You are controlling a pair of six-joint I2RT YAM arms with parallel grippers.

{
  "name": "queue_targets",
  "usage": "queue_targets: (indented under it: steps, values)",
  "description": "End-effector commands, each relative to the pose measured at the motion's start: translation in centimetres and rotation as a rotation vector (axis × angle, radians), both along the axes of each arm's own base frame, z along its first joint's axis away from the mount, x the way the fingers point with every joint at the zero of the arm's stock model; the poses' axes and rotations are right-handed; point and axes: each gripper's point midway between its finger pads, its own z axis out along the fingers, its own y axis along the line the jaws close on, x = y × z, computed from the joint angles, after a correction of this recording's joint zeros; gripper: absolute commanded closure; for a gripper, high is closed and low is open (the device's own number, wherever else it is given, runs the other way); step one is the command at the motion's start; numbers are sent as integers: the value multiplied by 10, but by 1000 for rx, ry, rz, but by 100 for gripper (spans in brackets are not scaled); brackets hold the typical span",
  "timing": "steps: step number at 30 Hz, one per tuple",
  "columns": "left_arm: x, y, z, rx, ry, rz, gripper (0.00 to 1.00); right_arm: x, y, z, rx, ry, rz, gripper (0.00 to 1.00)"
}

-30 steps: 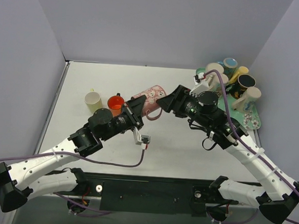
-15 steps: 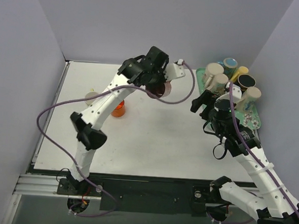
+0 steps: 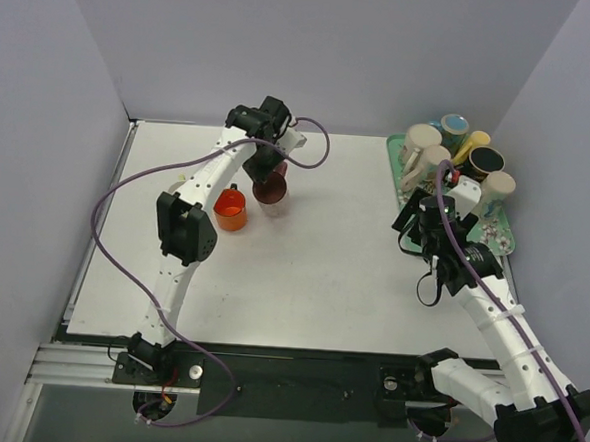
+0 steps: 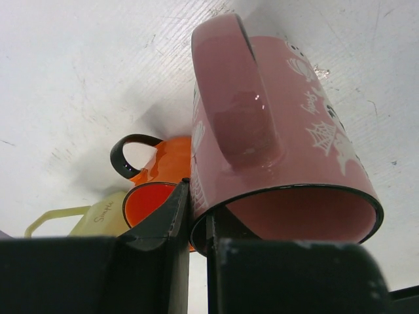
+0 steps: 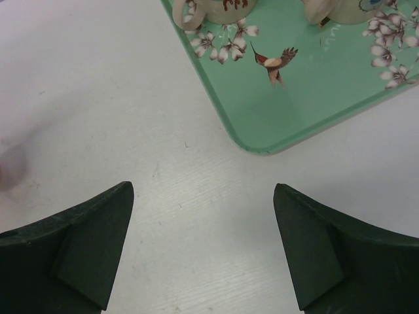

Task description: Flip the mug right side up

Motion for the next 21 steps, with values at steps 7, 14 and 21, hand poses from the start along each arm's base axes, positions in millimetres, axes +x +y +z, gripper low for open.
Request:
queue_targets:
  steps: [7, 14, 21]
  values:
    - [-29, -17, -21, -144, 175, 21, 100, 10, -38, -23, -67, 85, -135, 19]
    - [-32, -6, -43, -85, 220, 26, 96, 43, -106, -28, -31, -11, -424, 23]
    - [-9, -4, 8, -129, 55, -2, 46, 79, -158, -42, -51, -47, -639, 24]
